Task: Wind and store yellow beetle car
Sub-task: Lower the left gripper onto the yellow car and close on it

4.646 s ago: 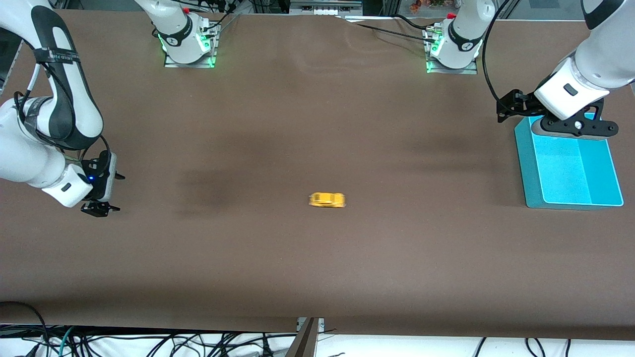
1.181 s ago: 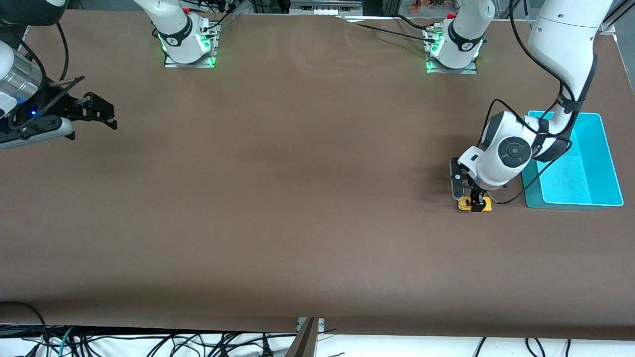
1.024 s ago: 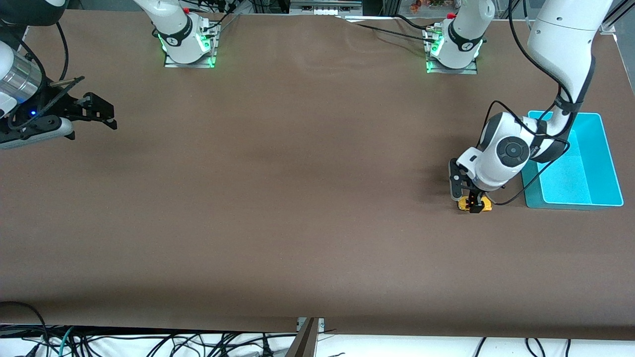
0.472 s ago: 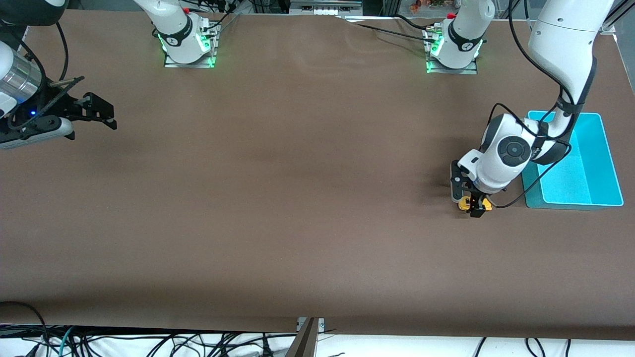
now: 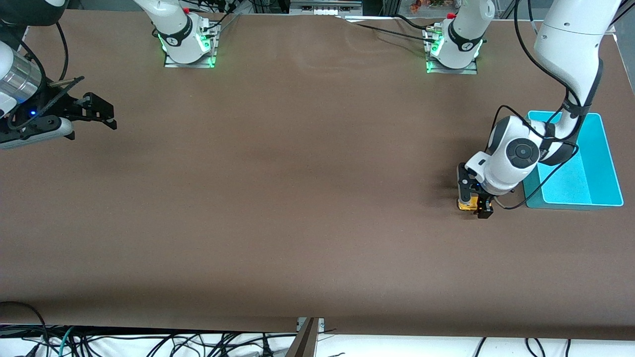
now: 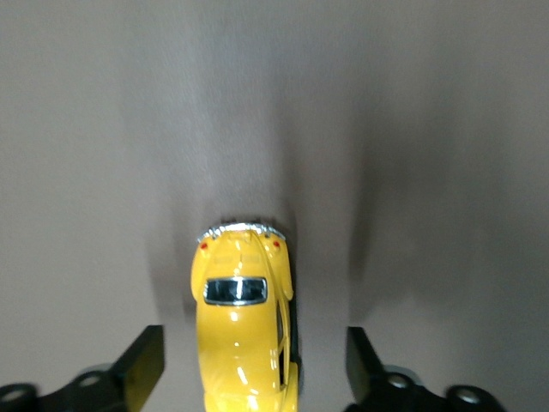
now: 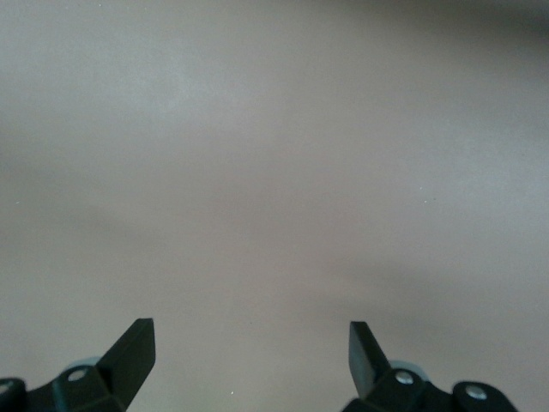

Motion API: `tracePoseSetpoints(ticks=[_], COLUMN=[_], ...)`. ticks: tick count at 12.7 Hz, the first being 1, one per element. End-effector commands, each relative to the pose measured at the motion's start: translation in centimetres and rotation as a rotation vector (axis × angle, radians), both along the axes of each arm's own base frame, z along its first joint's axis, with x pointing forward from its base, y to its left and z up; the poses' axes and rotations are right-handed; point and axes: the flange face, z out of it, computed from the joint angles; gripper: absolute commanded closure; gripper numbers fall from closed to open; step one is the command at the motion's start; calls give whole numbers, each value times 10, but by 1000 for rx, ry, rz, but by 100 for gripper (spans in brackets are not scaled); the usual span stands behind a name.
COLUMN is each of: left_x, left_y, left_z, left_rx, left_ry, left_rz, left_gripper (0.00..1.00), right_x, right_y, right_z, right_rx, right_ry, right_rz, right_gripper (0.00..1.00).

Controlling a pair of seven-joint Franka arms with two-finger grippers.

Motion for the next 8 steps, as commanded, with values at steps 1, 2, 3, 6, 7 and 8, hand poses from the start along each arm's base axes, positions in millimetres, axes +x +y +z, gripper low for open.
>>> tracePoseSetpoints(ticks=[1, 2, 3, 6, 7, 8], left_x=[1, 0, -1, 3, 4, 4], left_y=[3, 2, 0, -3, -4, -5], left_z=[-5, -6, -6, 3, 12, 24], left_rx=[4, 2, 1, 5, 12, 20], left_ry=[-4, -2, 0, -9, -8, -1], left_rz=[-24, -27, -28, -30, -29, -23], left_gripper=[46, 56, 73, 92, 92, 92], right_x=[-2, -2, -1, -2, -2, -2], right_y=[0, 0, 0, 0, 0, 0], right_z=[3, 4, 4, 4, 4, 4], right_rx=[6, 6, 6, 4, 4, 4], right_ry=[-3, -5, -6, -5, -5, -5], right_rz=[-10, -10, -10, -7, -5, -5], right_gripper=[0, 0, 0, 0, 0, 0])
